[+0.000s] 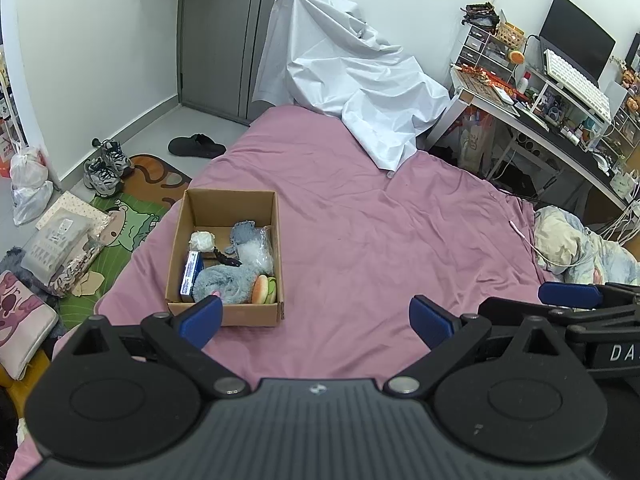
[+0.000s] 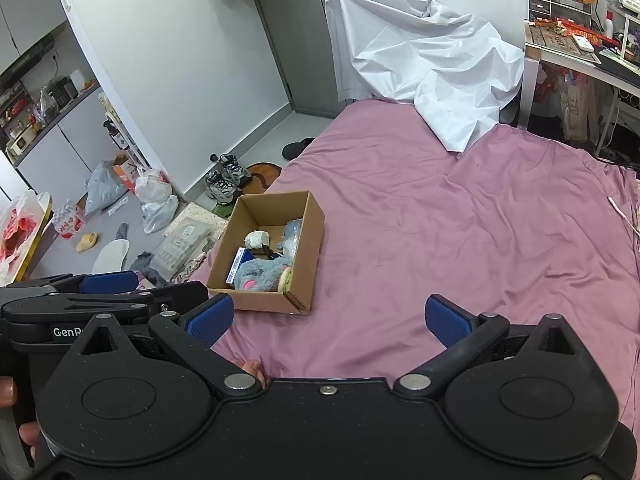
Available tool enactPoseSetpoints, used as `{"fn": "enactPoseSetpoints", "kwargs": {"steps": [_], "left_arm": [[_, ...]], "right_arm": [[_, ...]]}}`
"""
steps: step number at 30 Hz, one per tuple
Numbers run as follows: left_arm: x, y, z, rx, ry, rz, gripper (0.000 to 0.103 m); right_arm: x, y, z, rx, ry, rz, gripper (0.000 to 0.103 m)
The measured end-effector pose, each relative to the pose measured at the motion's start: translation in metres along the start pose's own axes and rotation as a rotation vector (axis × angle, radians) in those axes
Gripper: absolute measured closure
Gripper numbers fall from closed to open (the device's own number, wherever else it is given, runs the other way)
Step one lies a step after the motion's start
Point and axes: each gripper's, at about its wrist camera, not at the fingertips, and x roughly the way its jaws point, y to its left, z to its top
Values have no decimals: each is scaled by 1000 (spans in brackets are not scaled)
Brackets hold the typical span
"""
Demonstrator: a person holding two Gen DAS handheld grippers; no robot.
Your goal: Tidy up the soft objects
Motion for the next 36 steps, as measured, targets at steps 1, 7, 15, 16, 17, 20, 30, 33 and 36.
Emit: {"fn": "enactPoseSetpoints", "kwargs": {"steps": [1, 7, 15, 16, 17, 20, 30, 33, 36], "left_arm": [[0, 0, 0, 1, -1, 0, 4], [0, 0, 0, 0, -1, 0, 4], [-1, -3, 2, 7, 5, 4, 4], [-1, -3, 2, 8, 5, 3, 4], [-1, -4, 2, 8, 6, 3, 4], [-1, -4, 2, 10, 5, 6, 4], [0, -4, 3, 13, 7, 11, 4], [0, -4, 3, 12, 7, 11, 4], [0, -4, 3, 12, 7, 11, 4]], "right_arm": [[0, 0, 0, 0, 0, 0, 0], [0, 1, 0, -3, 0, -2, 0], [0, -2, 4, -7, -4, -13, 0], [0, -1, 4, -7, -4, -13, 0], [0, -1, 4, -7, -4, -12, 0], [1, -1, 3, -3, -4, -2, 0], [2, -1, 2, -3, -4, -10, 0], [2, -2, 2, -3, -4, -9, 0], [2, -1, 2, -5, -5, -12, 0]]}}
